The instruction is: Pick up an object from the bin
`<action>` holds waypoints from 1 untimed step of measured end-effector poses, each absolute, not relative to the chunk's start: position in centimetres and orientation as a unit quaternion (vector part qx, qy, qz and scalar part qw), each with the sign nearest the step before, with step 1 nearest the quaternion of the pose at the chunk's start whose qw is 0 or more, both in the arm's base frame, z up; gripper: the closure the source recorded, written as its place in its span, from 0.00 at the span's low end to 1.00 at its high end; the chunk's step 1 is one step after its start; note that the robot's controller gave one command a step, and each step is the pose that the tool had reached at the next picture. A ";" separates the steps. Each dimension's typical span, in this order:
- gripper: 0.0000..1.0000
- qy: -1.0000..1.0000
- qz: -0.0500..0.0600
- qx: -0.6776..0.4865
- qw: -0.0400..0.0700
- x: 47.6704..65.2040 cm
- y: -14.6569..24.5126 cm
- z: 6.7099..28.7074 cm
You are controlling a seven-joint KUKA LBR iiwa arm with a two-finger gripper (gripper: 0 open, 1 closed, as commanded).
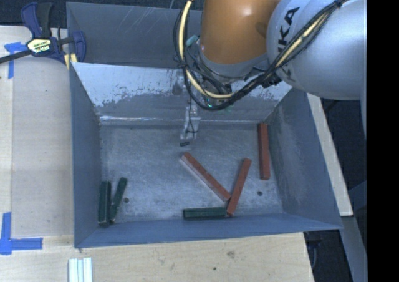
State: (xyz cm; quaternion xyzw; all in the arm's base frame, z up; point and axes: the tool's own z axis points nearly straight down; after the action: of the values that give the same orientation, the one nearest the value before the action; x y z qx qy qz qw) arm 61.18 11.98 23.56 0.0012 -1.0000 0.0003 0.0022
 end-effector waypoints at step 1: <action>0.00 -1.000 -0.001 0.000 -0.002 61.3 12.0 24.0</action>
Offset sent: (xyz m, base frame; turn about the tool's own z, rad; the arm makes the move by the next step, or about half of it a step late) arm -0.0174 -0.0604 -0.1161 -0.0669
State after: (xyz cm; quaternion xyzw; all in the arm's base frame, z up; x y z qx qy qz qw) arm 61.34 11.97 24.05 0.0003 -1.0000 -0.0006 -0.0020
